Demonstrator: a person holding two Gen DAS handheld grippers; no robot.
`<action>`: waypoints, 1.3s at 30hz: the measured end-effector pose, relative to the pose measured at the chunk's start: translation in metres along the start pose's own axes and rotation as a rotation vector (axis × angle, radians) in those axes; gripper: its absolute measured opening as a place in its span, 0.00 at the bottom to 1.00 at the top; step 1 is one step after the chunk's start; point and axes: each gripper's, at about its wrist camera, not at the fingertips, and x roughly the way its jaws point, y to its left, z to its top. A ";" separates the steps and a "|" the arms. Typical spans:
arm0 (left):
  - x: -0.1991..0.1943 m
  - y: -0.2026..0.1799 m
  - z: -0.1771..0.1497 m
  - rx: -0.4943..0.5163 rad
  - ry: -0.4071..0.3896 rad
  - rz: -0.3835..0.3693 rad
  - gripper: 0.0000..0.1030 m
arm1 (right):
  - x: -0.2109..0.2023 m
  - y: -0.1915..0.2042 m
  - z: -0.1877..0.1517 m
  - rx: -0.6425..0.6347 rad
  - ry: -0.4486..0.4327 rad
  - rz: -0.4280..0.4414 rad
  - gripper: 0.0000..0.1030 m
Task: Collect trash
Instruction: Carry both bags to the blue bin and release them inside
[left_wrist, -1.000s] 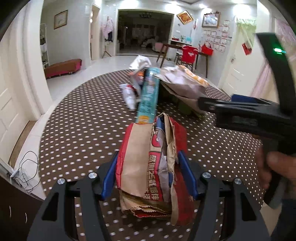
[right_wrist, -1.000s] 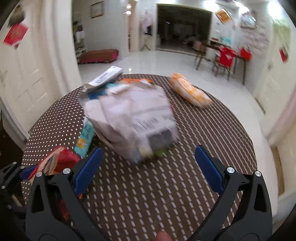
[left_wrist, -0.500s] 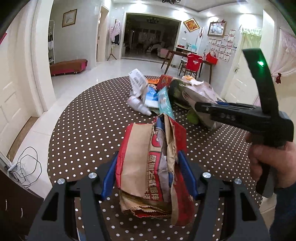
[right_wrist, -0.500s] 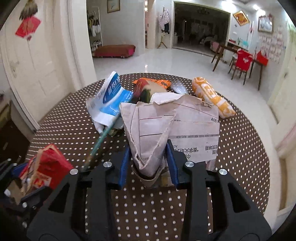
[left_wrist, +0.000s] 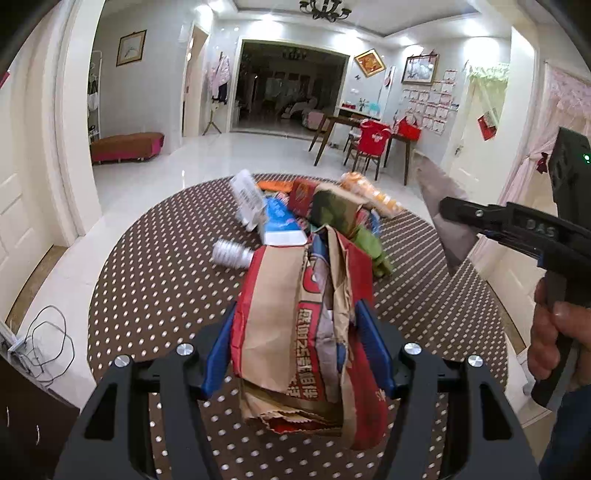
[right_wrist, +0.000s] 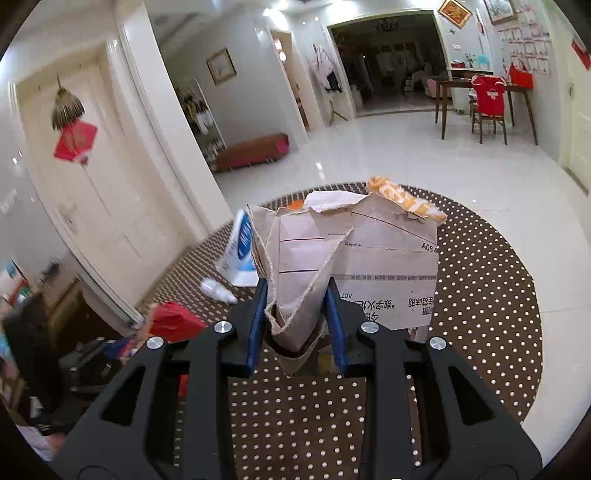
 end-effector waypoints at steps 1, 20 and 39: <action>-0.001 -0.003 0.002 0.007 -0.008 -0.007 0.60 | -0.007 -0.004 0.002 0.016 -0.010 0.017 0.29; 0.040 -0.161 0.048 0.202 -0.012 -0.256 0.60 | -0.125 -0.168 -0.017 0.351 -0.144 -0.124 0.29; 0.158 -0.335 0.033 0.425 0.245 -0.360 0.60 | -0.056 -0.420 -0.192 1.009 0.144 -0.256 0.73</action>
